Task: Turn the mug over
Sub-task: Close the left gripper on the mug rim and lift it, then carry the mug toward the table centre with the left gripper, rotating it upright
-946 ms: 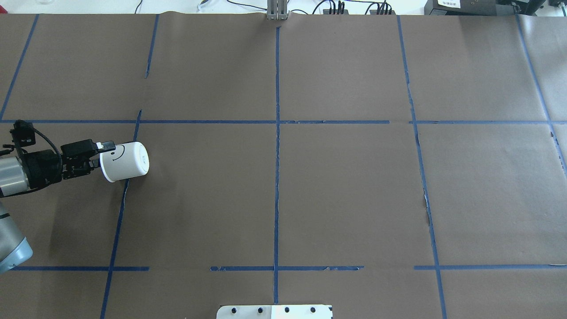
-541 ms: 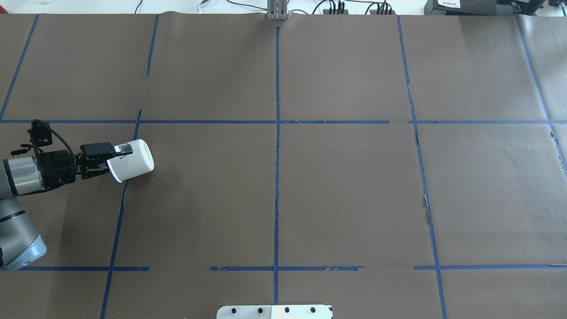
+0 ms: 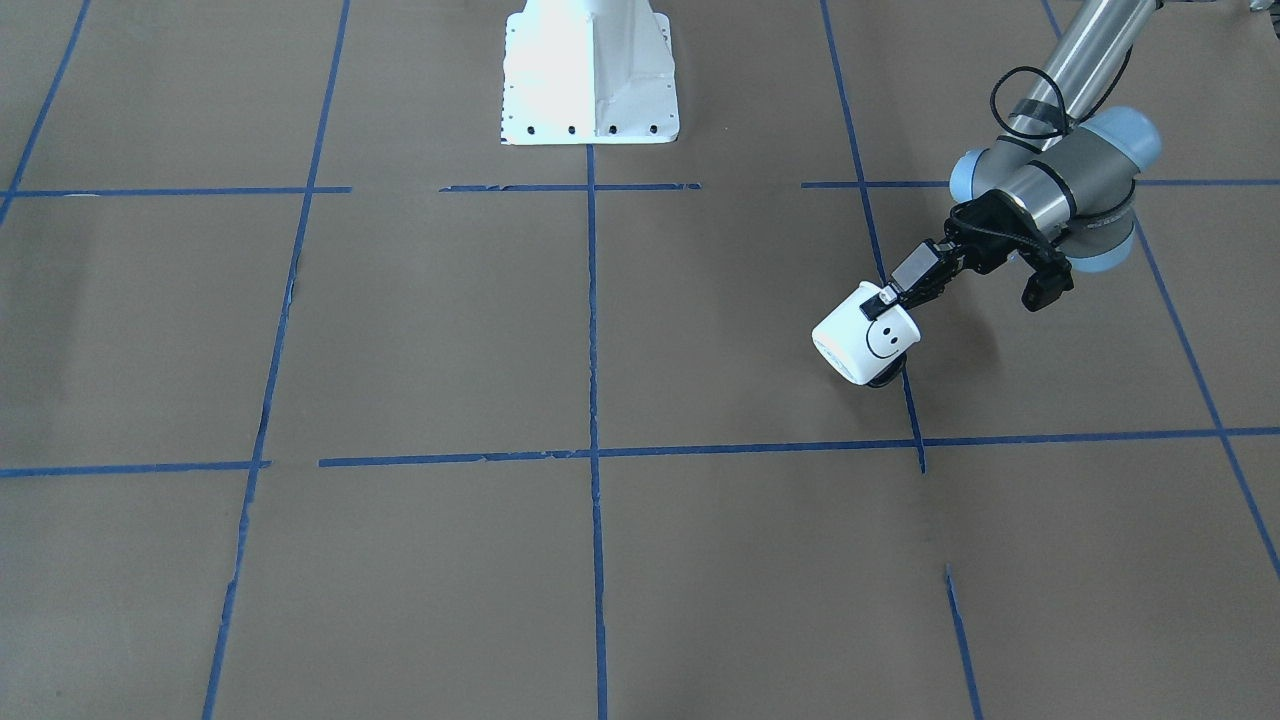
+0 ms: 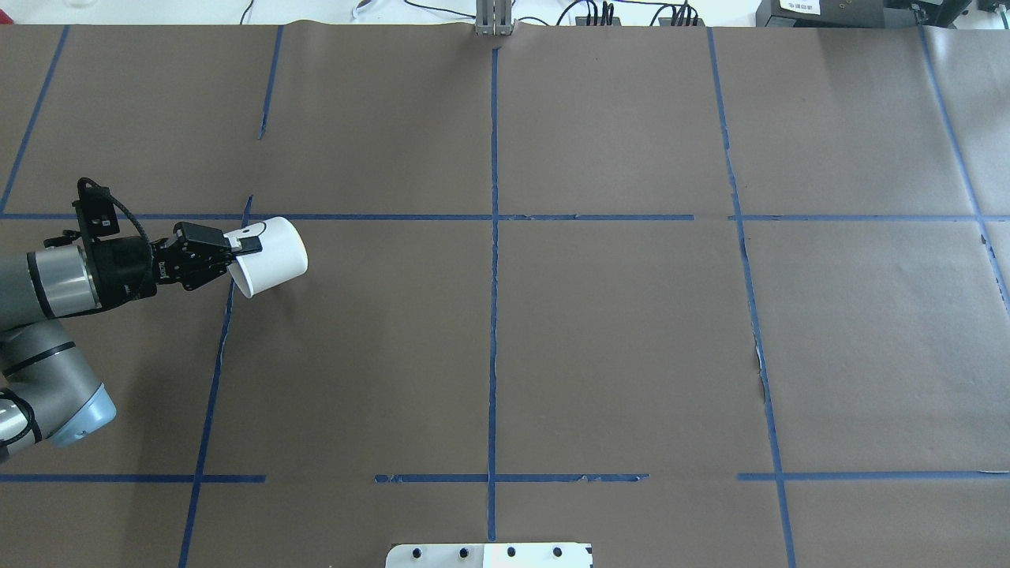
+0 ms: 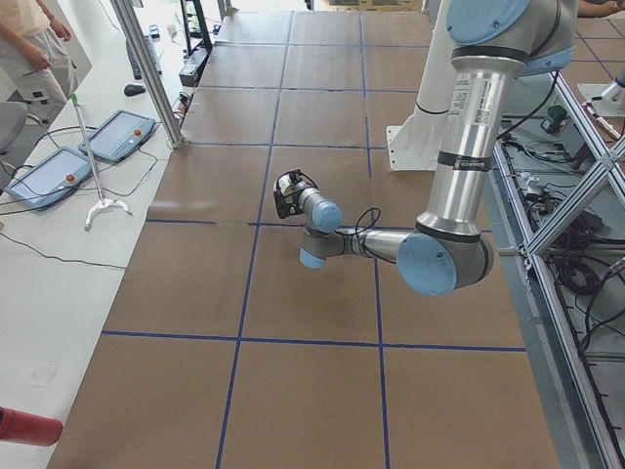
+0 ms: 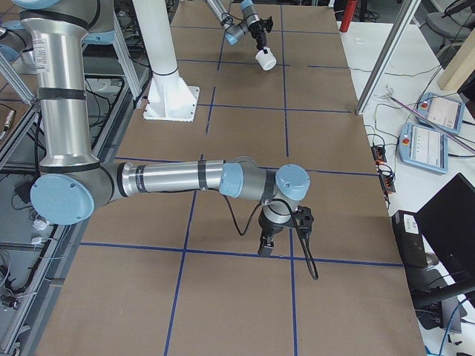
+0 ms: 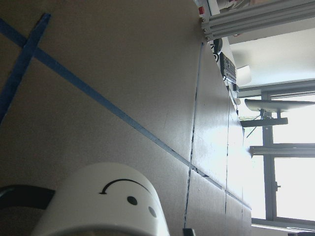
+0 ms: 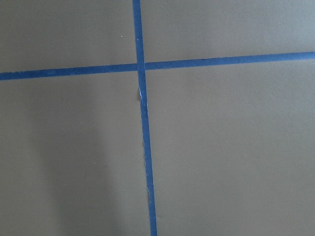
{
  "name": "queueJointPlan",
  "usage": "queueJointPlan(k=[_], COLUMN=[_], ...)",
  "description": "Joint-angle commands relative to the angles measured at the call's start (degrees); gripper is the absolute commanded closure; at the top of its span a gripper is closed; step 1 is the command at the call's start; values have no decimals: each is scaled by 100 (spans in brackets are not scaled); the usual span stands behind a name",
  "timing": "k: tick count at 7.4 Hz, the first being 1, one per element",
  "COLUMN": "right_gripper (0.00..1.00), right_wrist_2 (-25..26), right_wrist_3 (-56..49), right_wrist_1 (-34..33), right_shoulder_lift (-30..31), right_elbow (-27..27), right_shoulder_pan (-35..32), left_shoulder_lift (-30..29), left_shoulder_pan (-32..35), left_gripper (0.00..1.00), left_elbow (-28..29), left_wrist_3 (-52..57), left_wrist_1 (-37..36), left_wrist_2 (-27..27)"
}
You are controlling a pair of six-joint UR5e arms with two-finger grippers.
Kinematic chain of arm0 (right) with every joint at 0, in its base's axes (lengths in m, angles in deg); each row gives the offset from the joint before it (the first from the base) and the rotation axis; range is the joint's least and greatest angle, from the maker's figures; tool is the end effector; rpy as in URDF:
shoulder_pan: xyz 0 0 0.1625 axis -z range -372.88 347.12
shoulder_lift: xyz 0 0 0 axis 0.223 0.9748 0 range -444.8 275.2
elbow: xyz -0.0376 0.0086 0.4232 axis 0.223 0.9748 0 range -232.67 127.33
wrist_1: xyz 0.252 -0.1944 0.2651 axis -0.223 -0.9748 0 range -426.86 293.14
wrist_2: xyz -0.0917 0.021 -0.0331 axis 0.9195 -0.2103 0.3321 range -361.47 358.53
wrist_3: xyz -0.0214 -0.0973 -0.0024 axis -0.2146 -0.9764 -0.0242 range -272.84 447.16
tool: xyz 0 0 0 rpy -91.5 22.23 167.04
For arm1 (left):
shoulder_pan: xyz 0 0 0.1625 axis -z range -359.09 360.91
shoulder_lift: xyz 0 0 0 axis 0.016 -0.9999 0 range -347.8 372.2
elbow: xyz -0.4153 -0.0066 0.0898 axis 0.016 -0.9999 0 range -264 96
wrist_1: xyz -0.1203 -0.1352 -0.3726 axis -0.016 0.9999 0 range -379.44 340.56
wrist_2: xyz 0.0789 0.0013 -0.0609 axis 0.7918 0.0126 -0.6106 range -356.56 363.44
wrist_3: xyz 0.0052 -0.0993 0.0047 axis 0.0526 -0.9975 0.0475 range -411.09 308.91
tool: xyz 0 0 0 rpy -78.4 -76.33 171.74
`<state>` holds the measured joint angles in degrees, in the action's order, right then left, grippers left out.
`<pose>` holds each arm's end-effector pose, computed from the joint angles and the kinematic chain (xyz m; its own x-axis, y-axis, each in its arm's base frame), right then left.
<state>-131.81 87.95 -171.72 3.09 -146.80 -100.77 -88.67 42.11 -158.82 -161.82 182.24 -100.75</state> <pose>0.0505 -0.4950 0.6346 0.7657 0.0823 0.6379 0.0260 0.9870 -0.1585 0.3298 -0.4333 0.4854 -0.3739 -0.1290 -0.9185 0.3530 0.8960 -0.2695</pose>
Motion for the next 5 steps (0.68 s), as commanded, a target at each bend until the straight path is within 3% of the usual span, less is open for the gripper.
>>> queueJointPlan(k=[1, 3, 5], right_gripper=[0, 0, 0], right_wrist_2=[0, 0, 0], right_wrist_3=[0, 0, 0], right_wrist_1=[0, 0, 0], right_shoulder_lift=[0, 0, 0], right_elbow=[0, 0, 0], right_shoulder_pan=[0, 0, 0], left_shoulder_lift=[-238, -521, -625], left_shoulder_pan=[300, 565, 504], left_gripper=[100, 100, 100], left_elbow=[-24, -566, -1400], left_wrist_3=[-71, 16, 262], left_wrist_1=[-249, -1931, -3827], left_wrist_2=[-431, -1713, -1928])
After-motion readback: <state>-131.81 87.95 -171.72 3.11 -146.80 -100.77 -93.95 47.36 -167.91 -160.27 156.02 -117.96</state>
